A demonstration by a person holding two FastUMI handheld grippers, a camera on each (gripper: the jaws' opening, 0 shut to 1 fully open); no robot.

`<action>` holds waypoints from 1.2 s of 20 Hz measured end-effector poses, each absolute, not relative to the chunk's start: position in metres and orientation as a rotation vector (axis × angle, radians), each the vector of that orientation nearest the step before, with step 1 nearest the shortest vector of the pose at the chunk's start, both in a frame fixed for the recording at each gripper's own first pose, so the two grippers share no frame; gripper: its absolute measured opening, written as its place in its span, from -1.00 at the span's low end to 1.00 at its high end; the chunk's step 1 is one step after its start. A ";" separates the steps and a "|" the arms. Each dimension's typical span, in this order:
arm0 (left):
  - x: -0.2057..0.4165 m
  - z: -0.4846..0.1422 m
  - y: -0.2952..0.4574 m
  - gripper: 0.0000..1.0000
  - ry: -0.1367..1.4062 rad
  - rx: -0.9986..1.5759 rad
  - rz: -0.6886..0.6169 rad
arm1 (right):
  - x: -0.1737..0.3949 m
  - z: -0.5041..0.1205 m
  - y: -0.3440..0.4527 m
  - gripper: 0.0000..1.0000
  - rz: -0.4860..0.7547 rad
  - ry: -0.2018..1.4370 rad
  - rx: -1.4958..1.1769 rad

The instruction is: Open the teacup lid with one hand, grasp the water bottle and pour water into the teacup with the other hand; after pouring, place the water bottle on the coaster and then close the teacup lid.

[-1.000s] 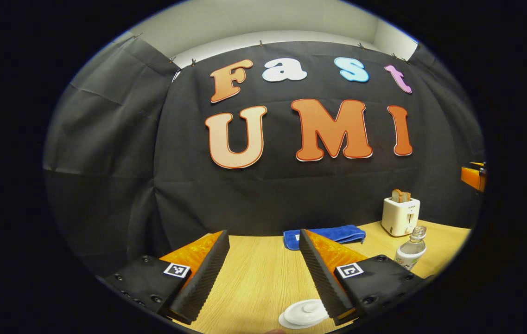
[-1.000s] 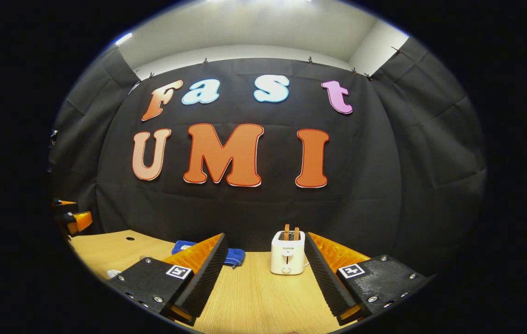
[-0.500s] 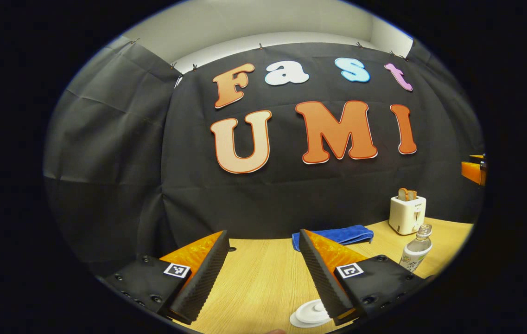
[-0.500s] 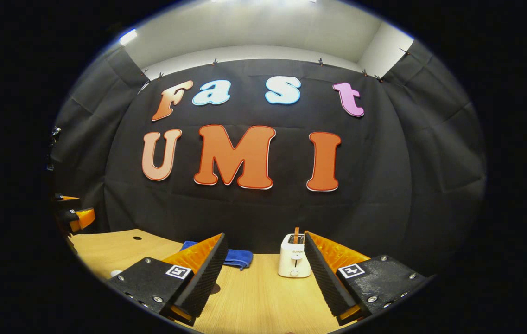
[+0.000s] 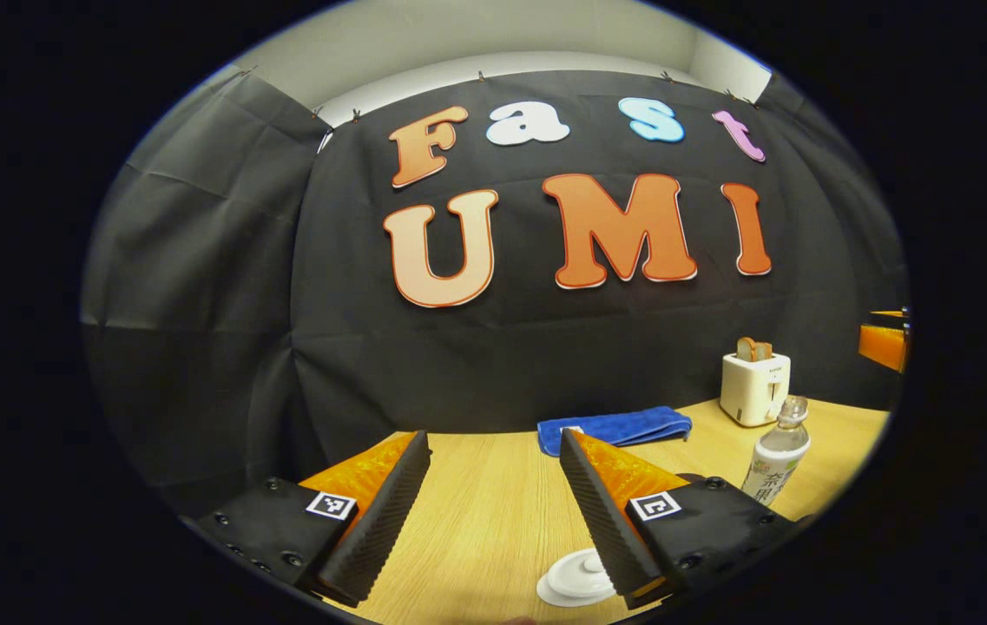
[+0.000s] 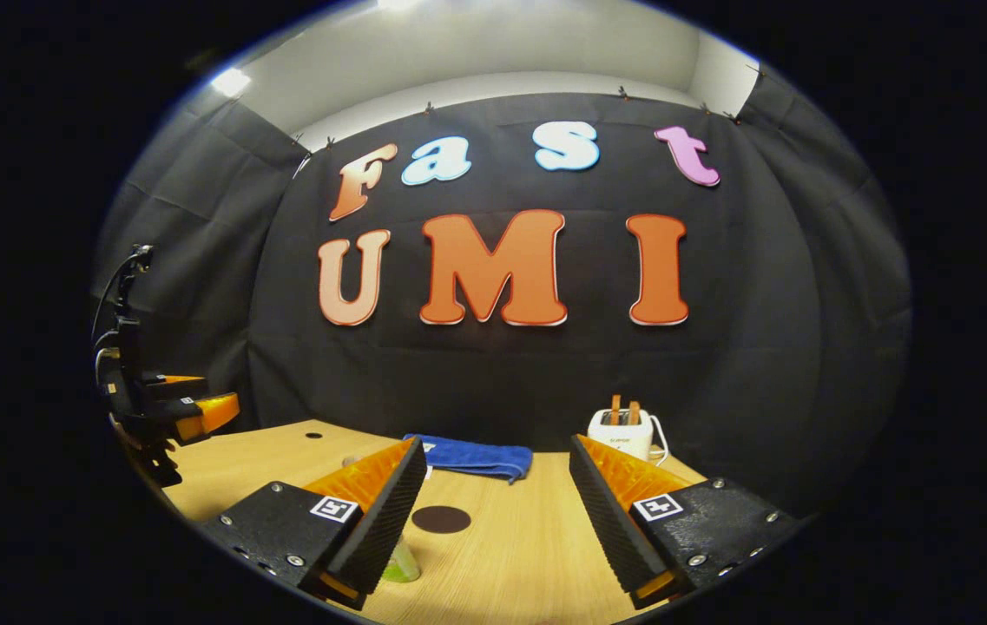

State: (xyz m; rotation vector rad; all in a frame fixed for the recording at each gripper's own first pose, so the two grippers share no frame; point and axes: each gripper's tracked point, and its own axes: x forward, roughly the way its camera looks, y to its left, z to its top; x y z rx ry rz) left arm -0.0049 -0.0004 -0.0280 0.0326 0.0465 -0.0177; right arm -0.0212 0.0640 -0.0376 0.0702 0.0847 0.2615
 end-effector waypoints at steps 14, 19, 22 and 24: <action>-0.022 -0.131 -0.053 0.99 0.273 -0.031 -0.196 | -0.049 -0.097 0.125 0.99 0.452 0.185 0.052; -0.024 -0.160 -0.071 0.99 0.336 0.001 -0.233 | -0.050 -0.110 0.135 0.99 0.474 0.211 0.039; -0.022 -0.171 -0.074 0.94 0.369 0.022 -0.239 | -0.052 -0.118 0.139 0.99 0.488 0.228 0.035; -0.020 -0.173 -0.082 0.75 0.366 0.016 -0.254 | -0.052 -0.122 0.141 0.99 0.492 0.234 0.024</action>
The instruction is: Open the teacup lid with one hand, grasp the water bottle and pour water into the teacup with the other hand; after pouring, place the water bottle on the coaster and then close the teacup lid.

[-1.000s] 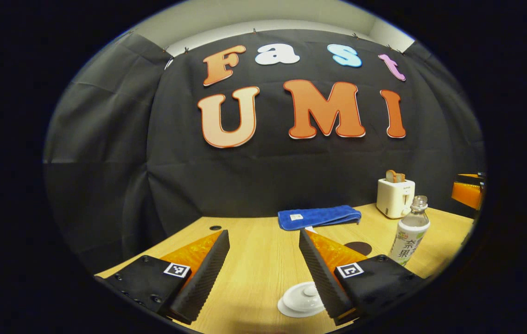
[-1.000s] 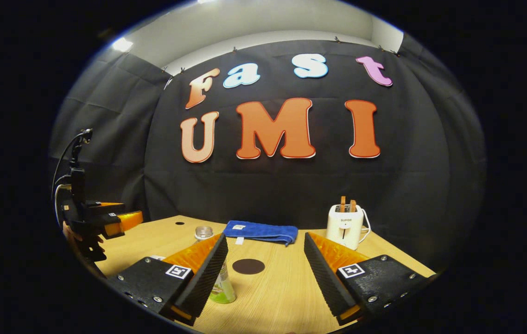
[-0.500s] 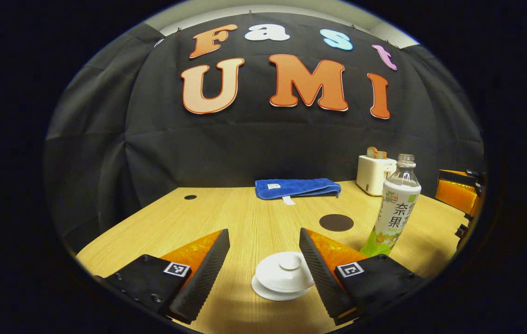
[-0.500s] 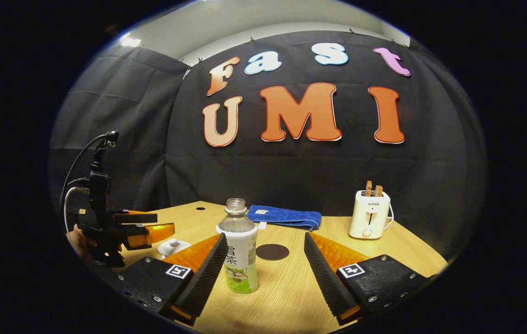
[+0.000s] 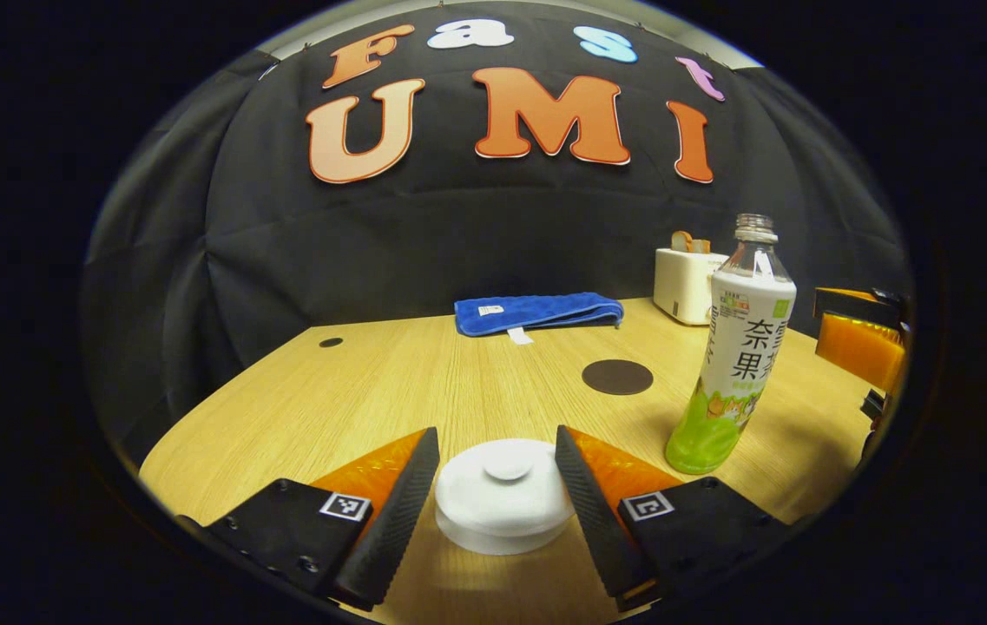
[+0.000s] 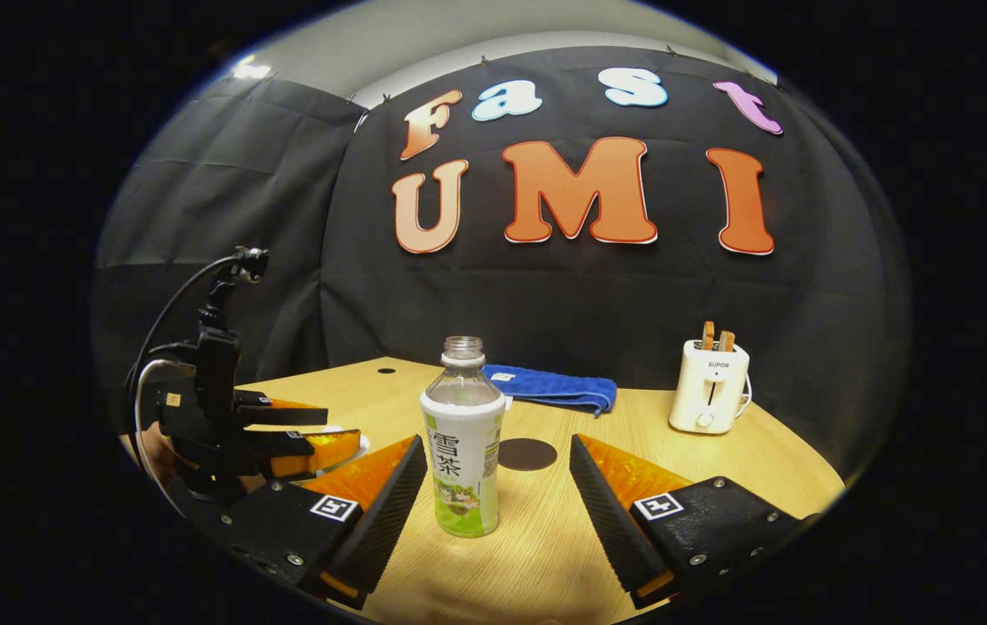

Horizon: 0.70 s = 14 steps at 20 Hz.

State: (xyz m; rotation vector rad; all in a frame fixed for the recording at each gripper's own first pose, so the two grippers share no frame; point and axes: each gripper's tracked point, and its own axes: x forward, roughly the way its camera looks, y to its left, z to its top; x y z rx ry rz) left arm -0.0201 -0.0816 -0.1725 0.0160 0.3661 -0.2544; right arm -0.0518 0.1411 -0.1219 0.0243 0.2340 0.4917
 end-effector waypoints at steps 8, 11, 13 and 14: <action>-0.016 -0.173 -0.090 0.01 0.376 0.025 -0.269 | -0.050 -0.128 0.142 0.99 0.496 0.243 0.010; -0.008 -0.172 -0.082 -0.03 0.372 0.017 -0.232 | -0.051 -0.131 0.143 0.99 0.496 0.247 0.006; -0.013 -0.170 -0.084 -0.34 0.372 0.019 -0.241 | -0.051 -0.133 0.143 0.99 0.494 0.252 0.002; -0.012 -0.172 -0.085 -0.34 0.378 0.019 -0.241 | -0.051 -0.135 0.144 0.99 0.494 0.256 -0.001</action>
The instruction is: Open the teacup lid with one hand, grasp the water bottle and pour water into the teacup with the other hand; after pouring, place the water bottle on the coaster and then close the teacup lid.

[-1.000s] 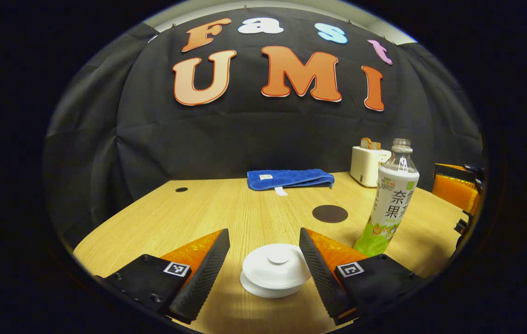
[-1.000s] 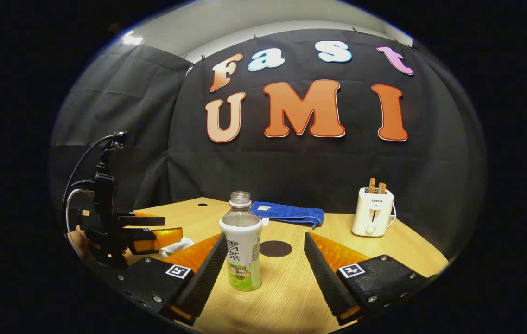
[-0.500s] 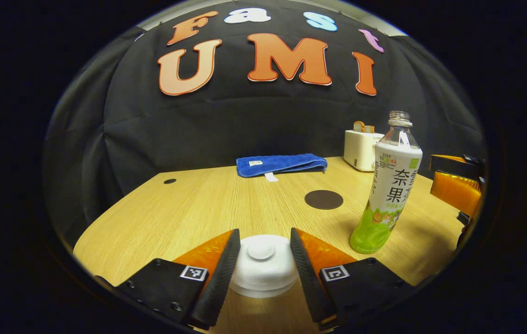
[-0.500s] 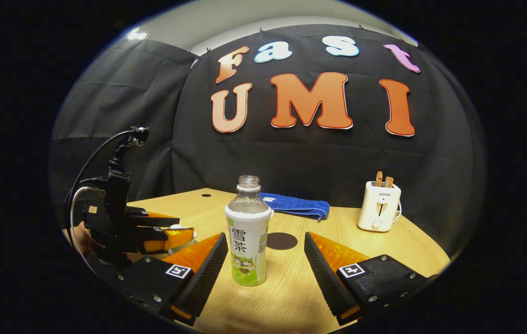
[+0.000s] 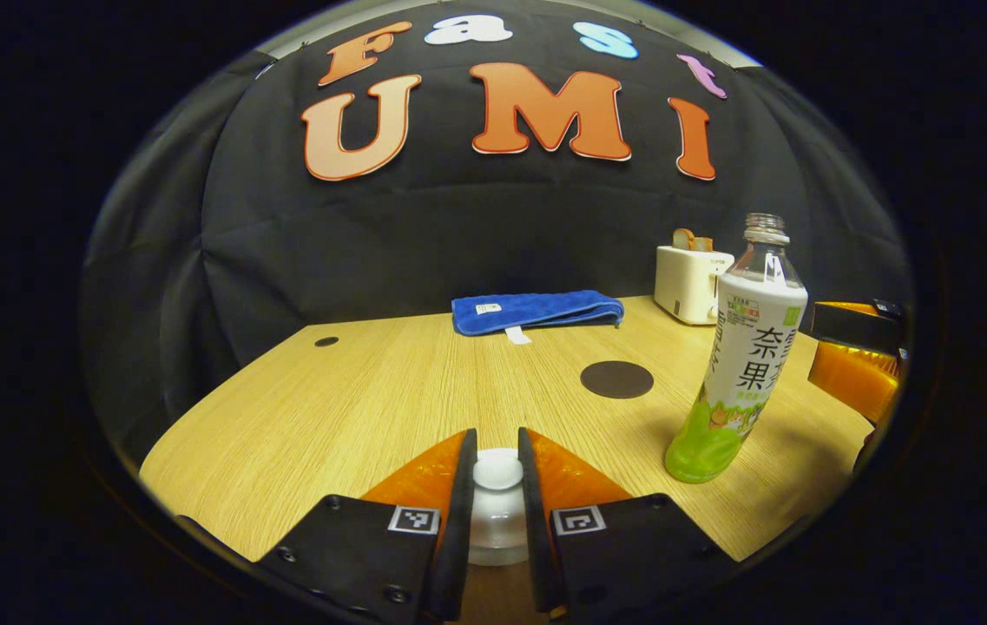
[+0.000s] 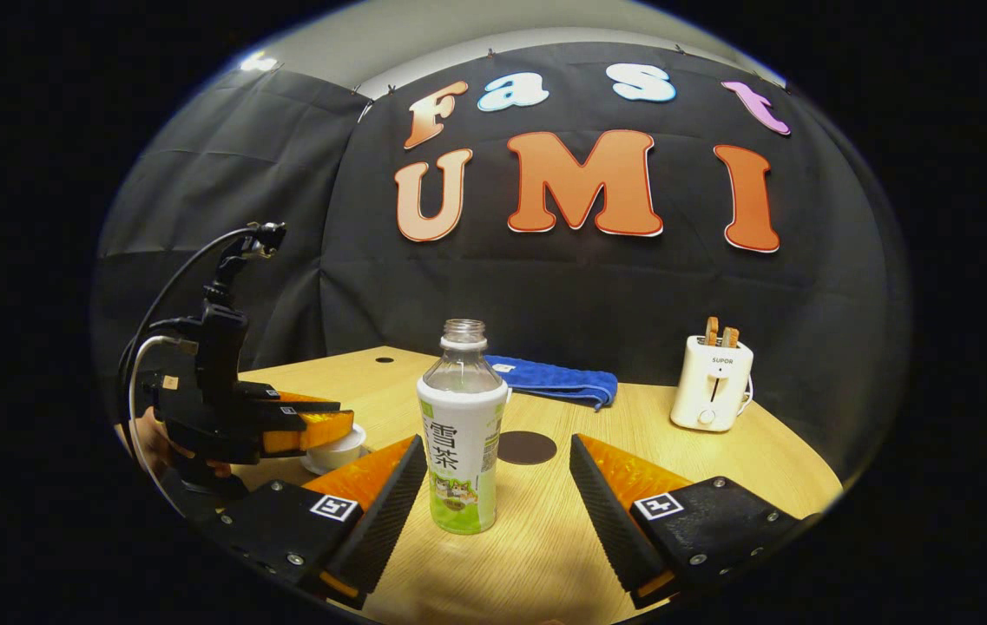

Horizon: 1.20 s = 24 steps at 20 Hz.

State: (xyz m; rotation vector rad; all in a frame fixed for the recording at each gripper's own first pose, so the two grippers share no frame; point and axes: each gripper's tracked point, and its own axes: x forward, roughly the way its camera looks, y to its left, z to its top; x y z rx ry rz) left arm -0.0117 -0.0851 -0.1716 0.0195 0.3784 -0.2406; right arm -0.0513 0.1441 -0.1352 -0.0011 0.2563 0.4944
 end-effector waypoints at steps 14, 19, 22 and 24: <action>-0.007 -0.135 -0.032 -0.34 0.261 0.029 -0.126 | -0.029 -0.177 0.185 0.99 0.543 0.345 -0.092; -0.007 -0.141 0.004 -0.34 0.263 0.027 -0.054 | -0.023 -0.201 0.192 0.96 0.521 0.411 -0.088; -0.010 -0.147 0.017 -0.34 0.272 0.022 -0.036 | -0.024 -0.205 0.195 0.67 0.509 0.440 -0.076; -0.010 -0.150 0.023 -0.34 0.274 0.018 -0.029 | -0.018 -0.204 0.192 0.41 0.484 0.447 -0.051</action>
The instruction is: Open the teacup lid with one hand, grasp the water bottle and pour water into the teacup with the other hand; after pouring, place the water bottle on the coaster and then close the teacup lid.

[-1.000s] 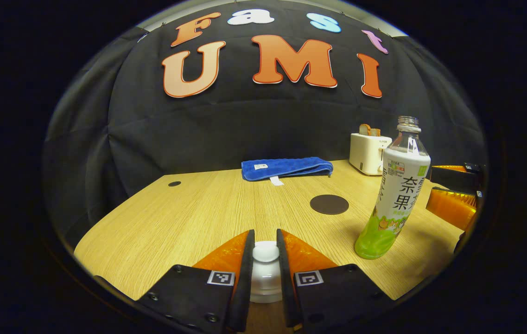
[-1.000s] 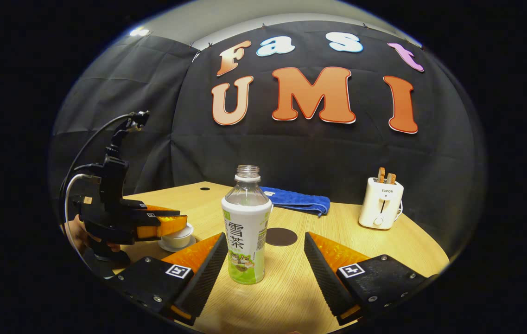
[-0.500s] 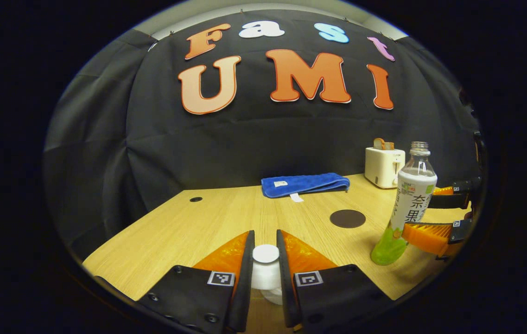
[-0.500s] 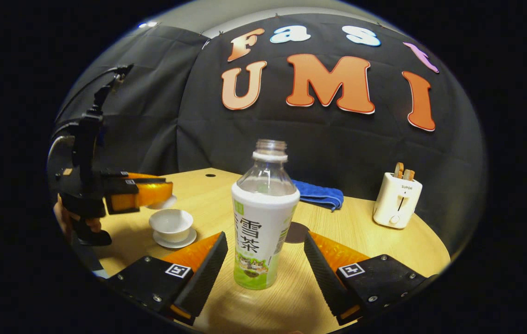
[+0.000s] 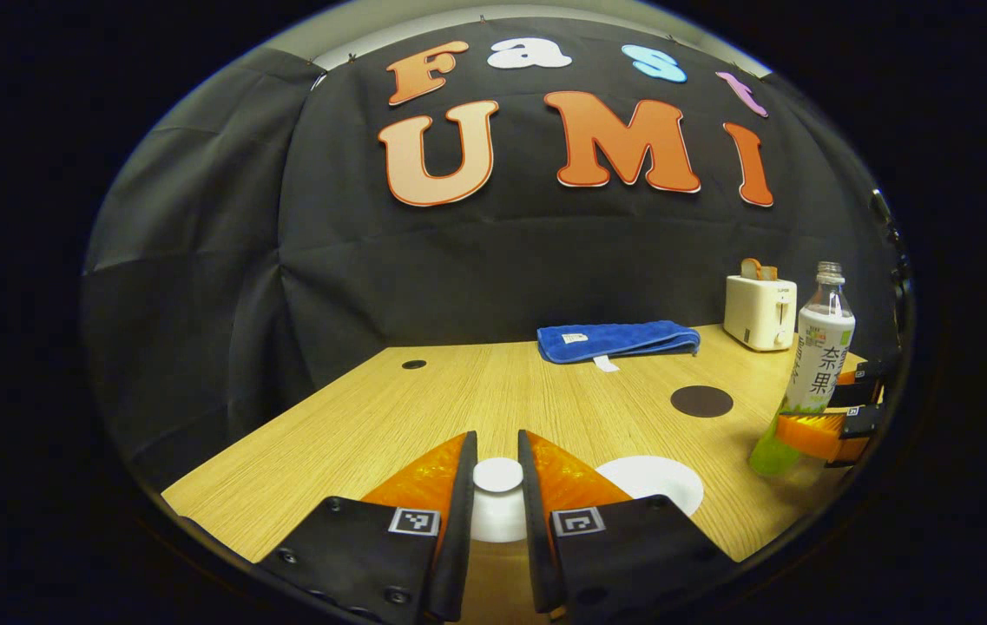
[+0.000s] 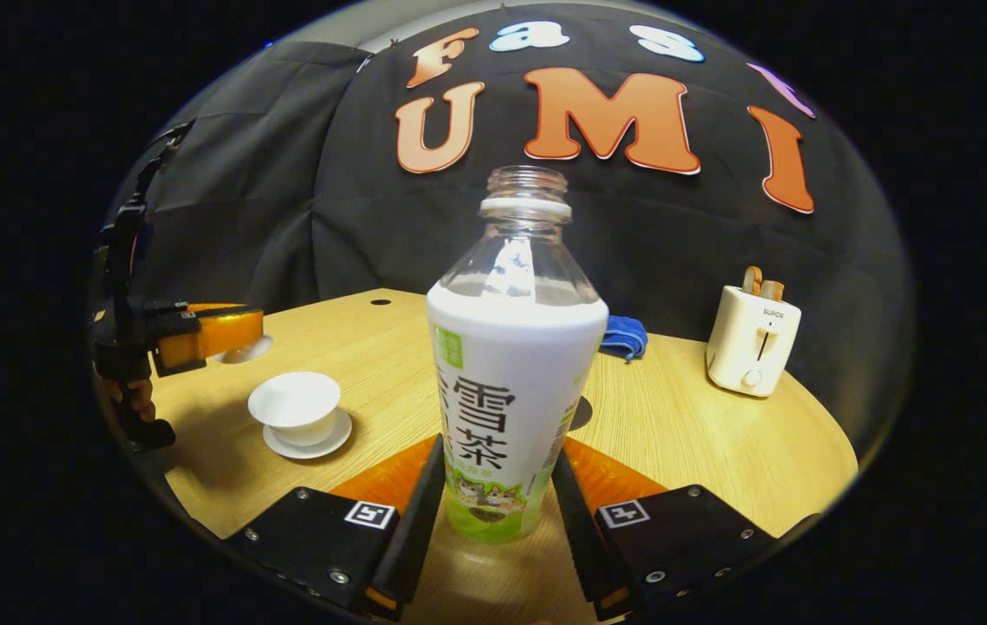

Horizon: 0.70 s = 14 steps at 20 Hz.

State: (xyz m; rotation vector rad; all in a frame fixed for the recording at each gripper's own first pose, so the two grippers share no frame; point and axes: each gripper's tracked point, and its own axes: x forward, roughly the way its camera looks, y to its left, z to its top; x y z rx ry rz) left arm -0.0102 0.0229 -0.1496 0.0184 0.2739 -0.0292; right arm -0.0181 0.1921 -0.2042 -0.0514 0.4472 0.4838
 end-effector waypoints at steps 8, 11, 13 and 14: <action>-0.008 -0.156 0.040 -0.34 0.275 0.001 -0.023 | 0.001 -0.181 0.177 0.29 0.412 0.404 -0.248; -0.008 -0.162 0.053 -0.34 0.293 -0.003 -0.012 | 0.003 -0.175 0.183 0.29 0.423 0.375 -0.364; -0.011 -0.164 0.062 -0.34 0.301 -0.013 -0.005 | 0.004 -0.168 0.186 0.28 0.422 0.344 -0.472; -0.011 -0.164 0.066 -0.34 0.300 -0.018 -0.003 | 0.005 -0.165 0.188 0.28 0.417 0.325 -0.542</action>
